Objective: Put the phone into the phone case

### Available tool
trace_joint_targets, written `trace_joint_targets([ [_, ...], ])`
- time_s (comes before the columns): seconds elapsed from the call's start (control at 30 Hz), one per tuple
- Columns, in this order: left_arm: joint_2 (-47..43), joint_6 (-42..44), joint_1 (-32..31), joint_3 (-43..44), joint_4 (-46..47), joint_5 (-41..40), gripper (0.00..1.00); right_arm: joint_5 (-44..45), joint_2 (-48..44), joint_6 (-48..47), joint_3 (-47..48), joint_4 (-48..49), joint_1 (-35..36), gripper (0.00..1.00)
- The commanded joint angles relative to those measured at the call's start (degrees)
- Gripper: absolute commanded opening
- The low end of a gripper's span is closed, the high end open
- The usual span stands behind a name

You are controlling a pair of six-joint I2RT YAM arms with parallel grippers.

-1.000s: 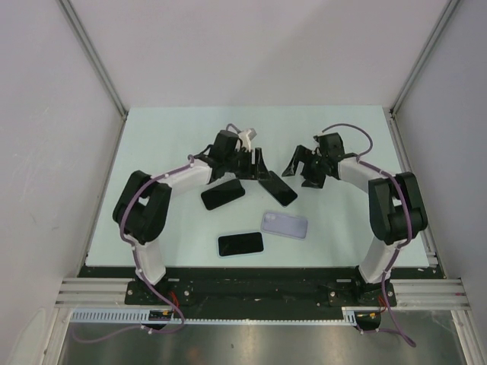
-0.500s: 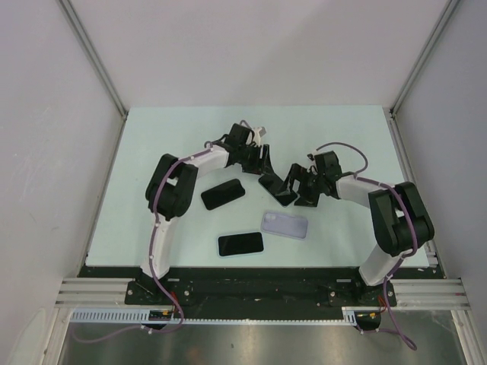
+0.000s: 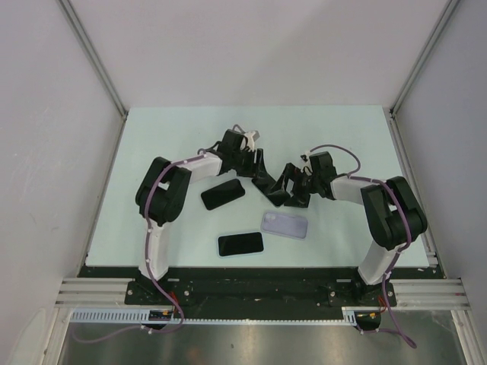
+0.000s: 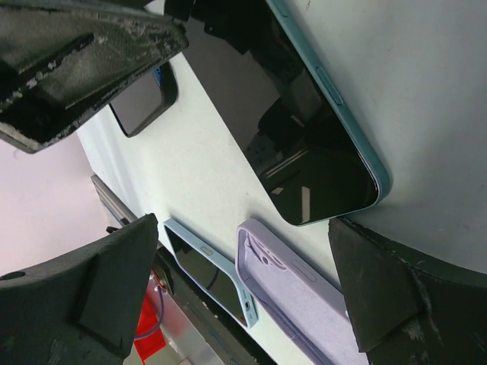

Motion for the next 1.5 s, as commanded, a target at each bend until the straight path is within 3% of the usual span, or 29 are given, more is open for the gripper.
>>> trace_joint_targets([
  [0.0, -7.76, -4.02, -4.53, -3.50, -1.21, 8.10, 0.64, 4.71, 2.72, -2.43, -1.44, 1.82, 0.75, 0.99],
  [0.33, -13.32, -3.86, -7.61, -6.41, 0.55, 8.80, 0.61, 5.41, 0.96, -4.63, -1.88, 0.50, 0.75, 0.99],
  [0.4, -12.45, -3.59, -7.70, -6.23, 0.73, 10.46, 0.58, 5.32, 1.14, -4.72, -1.88, 0.50, 0.66, 0.99],
  [0.53, -10.51, -3.07, -7.70, -6.14, 0.81, 9.08, 0.40, 5.76, 0.96, -5.33, -1.97, 0.68, 0.84, 0.98],
  [0.7, -7.52, -0.70, -7.70, -5.97, -1.02, 5.29, 0.41, 5.94, 0.26, -6.30, -1.88, -0.02, 0.75, 0.98],
  [0.9, -6.02, 1.85, -7.79, -5.35, -1.47, 8.98, 0.41, 5.50, 0.26, -6.74, -1.96, -0.11, 0.57, 0.98],
  [1.07, -9.44, 3.09, -7.79, -6.84, -1.47, 7.49, 0.26, 5.32, 0.43, -7.18, -1.97, -0.29, 0.57, 0.98],
  [1.23, -12.87, 3.26, -7.70, -7.72, -1.38, 3.89, 0.03, 5.50, -1.58, -7.79, -1.97, -0.91, 0.84, 0.98],
  [1.47, -23.13, 3.35, -7.70, -11.41, -1.38, -2.26, 0.00, 5.85, -13.17, -7.44, -3.46, -4.33, 0.31, 1.00],
])
